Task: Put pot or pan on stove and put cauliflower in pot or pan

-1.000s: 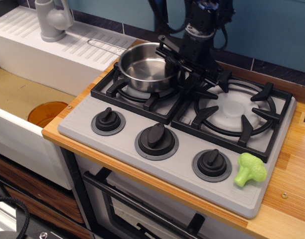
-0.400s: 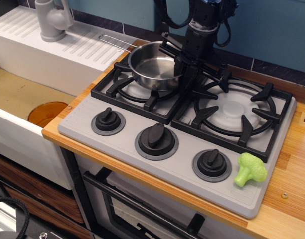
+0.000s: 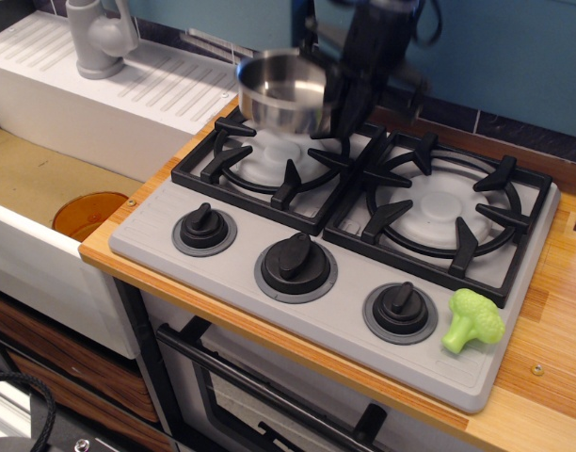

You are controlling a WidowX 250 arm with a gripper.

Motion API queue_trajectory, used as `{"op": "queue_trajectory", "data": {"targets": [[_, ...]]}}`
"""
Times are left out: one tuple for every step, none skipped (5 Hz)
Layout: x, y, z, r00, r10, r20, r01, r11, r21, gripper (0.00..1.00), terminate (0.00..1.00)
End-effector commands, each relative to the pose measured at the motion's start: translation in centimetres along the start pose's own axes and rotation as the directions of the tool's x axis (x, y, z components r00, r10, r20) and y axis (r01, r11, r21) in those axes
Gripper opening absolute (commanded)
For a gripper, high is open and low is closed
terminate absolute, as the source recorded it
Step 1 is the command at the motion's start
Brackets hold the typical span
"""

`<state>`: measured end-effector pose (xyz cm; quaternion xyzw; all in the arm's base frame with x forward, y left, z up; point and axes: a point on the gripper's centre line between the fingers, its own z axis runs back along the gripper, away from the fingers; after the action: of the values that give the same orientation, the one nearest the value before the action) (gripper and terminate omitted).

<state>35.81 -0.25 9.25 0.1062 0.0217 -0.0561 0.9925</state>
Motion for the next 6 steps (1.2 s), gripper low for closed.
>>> {"op": "queue_trajectory", "data": {"targets": [[-0.3,-2.4,7.3,0.998,0.051,0.044,-0.051,0.999,0.003,0.0,0.0],[-0.1,-5.4,7.6,0.995,0.087,0.043,-0.087,0.996,0.0,0.0,0.0],[0.5,-7.6,7.4,0.994,0.099,0.049,-0.099,0.995,-0.005,0.0,0.0],[1.3,-9.5,6.7,0.991,0.116,0.071,-0.117,0.993,0.005,0.0,0.0],[1.9,-10.1,5.7,0.991,0.104,0.088,-0.105,0.994,0.006,0.0,0.0],[2.5,-10.0,4.4,0.989,0.097,0.115,-0.097,0.995,-0.002,0.0,0.0]]}}
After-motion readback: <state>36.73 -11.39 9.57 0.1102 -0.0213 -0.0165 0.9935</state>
